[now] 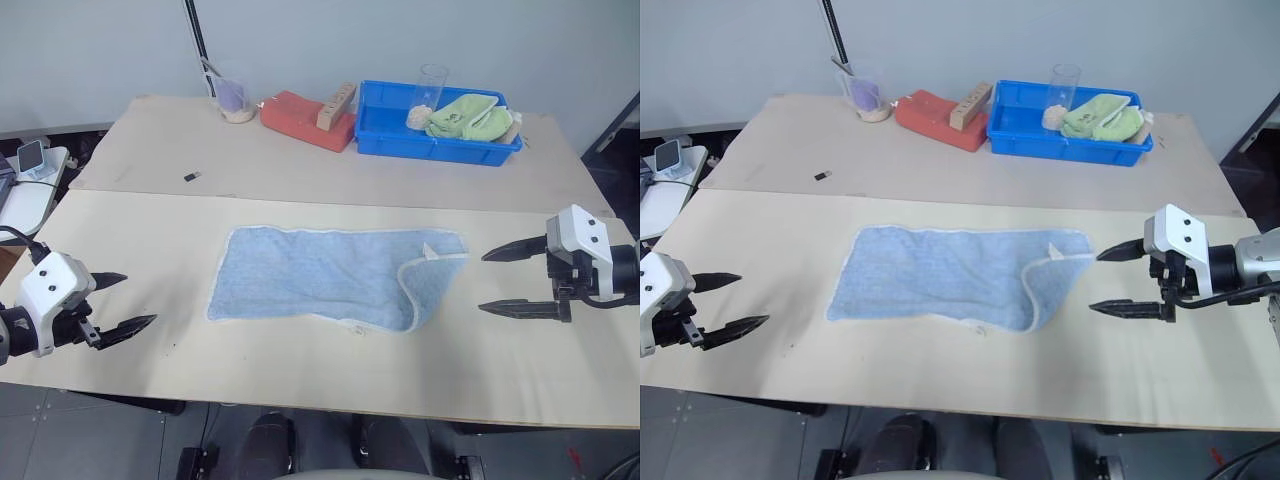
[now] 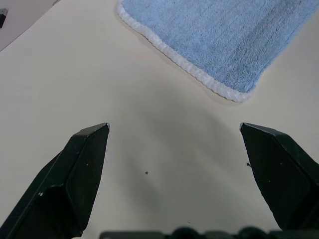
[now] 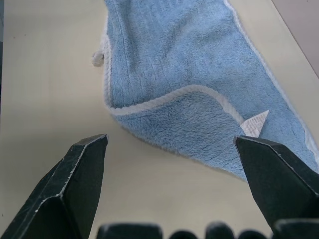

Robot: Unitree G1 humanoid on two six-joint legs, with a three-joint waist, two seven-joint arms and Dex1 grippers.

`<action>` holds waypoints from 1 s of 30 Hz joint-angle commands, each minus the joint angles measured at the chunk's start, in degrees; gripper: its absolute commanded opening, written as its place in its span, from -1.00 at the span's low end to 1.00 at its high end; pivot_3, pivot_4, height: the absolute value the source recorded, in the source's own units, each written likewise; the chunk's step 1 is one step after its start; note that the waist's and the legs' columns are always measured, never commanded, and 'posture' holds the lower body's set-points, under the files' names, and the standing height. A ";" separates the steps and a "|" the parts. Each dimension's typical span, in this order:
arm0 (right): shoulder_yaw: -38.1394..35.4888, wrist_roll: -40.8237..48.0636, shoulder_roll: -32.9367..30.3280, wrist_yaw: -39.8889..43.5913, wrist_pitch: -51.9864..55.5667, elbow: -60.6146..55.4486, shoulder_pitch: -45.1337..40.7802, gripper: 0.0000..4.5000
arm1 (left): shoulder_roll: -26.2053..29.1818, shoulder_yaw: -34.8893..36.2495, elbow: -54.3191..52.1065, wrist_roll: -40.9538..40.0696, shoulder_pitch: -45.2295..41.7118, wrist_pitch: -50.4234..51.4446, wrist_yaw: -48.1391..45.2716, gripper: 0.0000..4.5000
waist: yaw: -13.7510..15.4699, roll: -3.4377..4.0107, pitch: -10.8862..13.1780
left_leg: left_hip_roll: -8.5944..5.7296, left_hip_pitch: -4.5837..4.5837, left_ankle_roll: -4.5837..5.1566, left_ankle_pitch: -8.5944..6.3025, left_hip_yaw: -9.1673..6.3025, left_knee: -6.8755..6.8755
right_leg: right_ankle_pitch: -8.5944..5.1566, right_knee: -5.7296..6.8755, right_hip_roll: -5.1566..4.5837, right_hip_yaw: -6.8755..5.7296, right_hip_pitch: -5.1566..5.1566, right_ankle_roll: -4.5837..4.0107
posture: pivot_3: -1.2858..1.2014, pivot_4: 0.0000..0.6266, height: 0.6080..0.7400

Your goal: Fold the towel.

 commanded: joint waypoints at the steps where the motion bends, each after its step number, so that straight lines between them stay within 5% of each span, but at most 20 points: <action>1: -2.52 0.24 -1.23 -0.15 -0.46 -1.09 0.02 0.99 | 0.63 1.03 -0.44 -1.08 -1.49 -1.02 -0.60 1.00 | 0.00 0.00 0.00 | 0.00 0.00 0.00 0.00 0.00 0.00 | 0.00 0.00 0.00 0.00 0.00 0.00 | 0.03 -0.52 0.02; 17: -2.89 0.41 -0.11 -1.95 -0.11 -2.72 0.46 0.99 | 0.42 -0.55 2.95 -1.74 -4.66 -8.81 -6.10 1.00 | 0.05 0.00 0.00 | -0.01 0.01 0.00 0.00 0.03 0.01 | -0.01 0.01 0.01 0.00 0.00 0.00 | 0.03 -0.52 0.02; 30: 1.05 10.18 3.46 -4.41 10.60 -19.47 -4.91 0.99 | -1.99 -18.82 11.43 9.03 -9.95 -26.61 -7.08 1.00 | 0.08 0.01 0.00 | -0.01 -0.02 0.00 0.00 0.01 0.01 | 0.09 0.02 0.04 -0.01 -0.01 -0.17 | 0.03 -0.52 0.02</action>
